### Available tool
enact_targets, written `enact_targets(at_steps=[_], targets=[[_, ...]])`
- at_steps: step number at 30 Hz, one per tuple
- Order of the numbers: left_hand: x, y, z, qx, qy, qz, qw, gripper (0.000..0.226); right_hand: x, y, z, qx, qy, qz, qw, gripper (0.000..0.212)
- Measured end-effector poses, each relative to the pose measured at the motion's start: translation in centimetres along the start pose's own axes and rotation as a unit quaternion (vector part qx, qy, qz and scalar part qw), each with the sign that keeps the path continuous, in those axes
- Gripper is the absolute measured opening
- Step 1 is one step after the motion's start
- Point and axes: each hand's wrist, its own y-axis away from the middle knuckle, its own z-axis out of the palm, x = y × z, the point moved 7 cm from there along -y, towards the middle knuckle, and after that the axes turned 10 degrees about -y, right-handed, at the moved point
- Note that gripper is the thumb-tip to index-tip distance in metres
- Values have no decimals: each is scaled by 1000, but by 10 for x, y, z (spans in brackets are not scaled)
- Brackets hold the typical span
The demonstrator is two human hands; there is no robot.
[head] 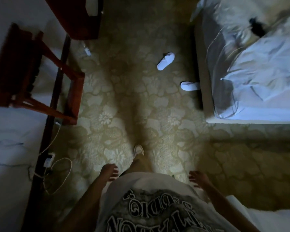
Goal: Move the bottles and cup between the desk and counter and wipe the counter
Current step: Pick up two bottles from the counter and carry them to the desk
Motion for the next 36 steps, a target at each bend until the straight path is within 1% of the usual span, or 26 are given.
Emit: enact_targets(at_steps=[2,3,5,6,8,10,12,14,17,19,22,23,25,27,30,33,34,36], targets=[[102,9,-10,-22,-48,62,997,26,-16,-12,-15,34,-37,27,998,36],[156,15,-15,-18,-67,102,992,25,-29,-17,-19,42,-47,38,997,37],[249,24,-23,-12,-77,182,980,25,-61,-22,-19,53,-67,60,995,37],[292,22,-26,-12,-84,208,974,25,-86,-28,-17,58,-69,64,994,36],[353,25,-30,-14,-90,242,966,22,-131,-39,-11,53,-79,49,994,35],[418,18,-29,-24,-103,257,961,21,-189,-69,-7,55,-80,35,995,38],[456,-3,-29,-29,-117,241,963,23,-253,-98,-2,44,-66,26,997,39],[481,-22,-34,-26,-117,203,972,28,-330,-128,5,35,-56,12,998,38],[490,-46,-54,-16,-72,88,993,35,-459,-160,19,10,-23,-10,1000,36],[491,-46,-66,-16,-39,28,999,36,-556,-168,35,-20,-1,-54,998,33],[521,-54,-81,10,-3,-4,1000,31,-701,-179,59,-59,7,-133,989,26],[536,-53,-85,16,1,-12,1000,31,-742,-180,65,-66,11,-150,986,22],[578,-59,-92,21,7,-19,1000,33,-809,-189,76,-76,24,-176,981,20],[627,-79,-99,16,23,-15,999,32,-858,-206,83,-81,36,-177,980,26],[718,-111,-112,2,31,-1,1000,33,-903,-231,83,-49,23,-134,990,31],[830,-138,-135,-5,41,5,999,27,-927,-260,66,-1,-27,-52,998,35],[872,-143,-143,-15,40,11,999,28,-934,-267,61,12,-43,-22,999,37],[957,-149,-159,-38,24,44,998,34,-957,-275,54,24,-64,8,998,40]])
